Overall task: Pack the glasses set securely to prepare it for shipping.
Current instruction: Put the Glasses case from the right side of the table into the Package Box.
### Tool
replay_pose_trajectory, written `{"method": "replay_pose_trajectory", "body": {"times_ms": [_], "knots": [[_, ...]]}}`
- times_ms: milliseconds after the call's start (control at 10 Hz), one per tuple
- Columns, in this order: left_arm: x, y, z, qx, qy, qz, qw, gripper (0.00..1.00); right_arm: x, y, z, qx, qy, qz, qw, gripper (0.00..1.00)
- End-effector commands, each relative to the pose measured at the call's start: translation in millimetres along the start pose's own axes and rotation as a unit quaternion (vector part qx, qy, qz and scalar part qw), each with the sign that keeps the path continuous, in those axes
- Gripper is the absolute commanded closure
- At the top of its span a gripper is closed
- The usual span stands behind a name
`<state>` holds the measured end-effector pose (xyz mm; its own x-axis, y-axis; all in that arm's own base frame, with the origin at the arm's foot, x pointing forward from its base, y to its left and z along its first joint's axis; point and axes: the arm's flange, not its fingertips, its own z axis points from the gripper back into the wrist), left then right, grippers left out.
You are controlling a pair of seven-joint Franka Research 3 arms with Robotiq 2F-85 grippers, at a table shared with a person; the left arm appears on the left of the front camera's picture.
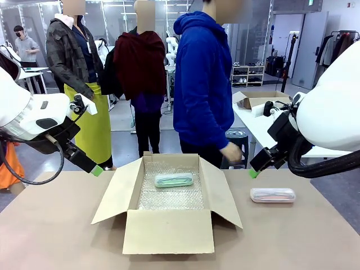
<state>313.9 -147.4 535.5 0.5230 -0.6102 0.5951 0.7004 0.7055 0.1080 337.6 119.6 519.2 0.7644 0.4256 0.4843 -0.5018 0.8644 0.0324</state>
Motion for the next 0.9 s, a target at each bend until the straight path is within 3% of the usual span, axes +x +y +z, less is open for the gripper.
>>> {"method": "replay_pose_trajectory", "body": {"times_ms": [0,800], "knots": [[-1,1,0,-0.005,-0.003,-0.001,1.000,0.00,4,-14,6,-0.027,0.010,-0.012,1.000,0.00],[-1,1,0,-0.005,-0.003,-0.001,1.000,0.00,3,-38,10,-0.047,0.018,-0.045,0.998,0.00]]}}
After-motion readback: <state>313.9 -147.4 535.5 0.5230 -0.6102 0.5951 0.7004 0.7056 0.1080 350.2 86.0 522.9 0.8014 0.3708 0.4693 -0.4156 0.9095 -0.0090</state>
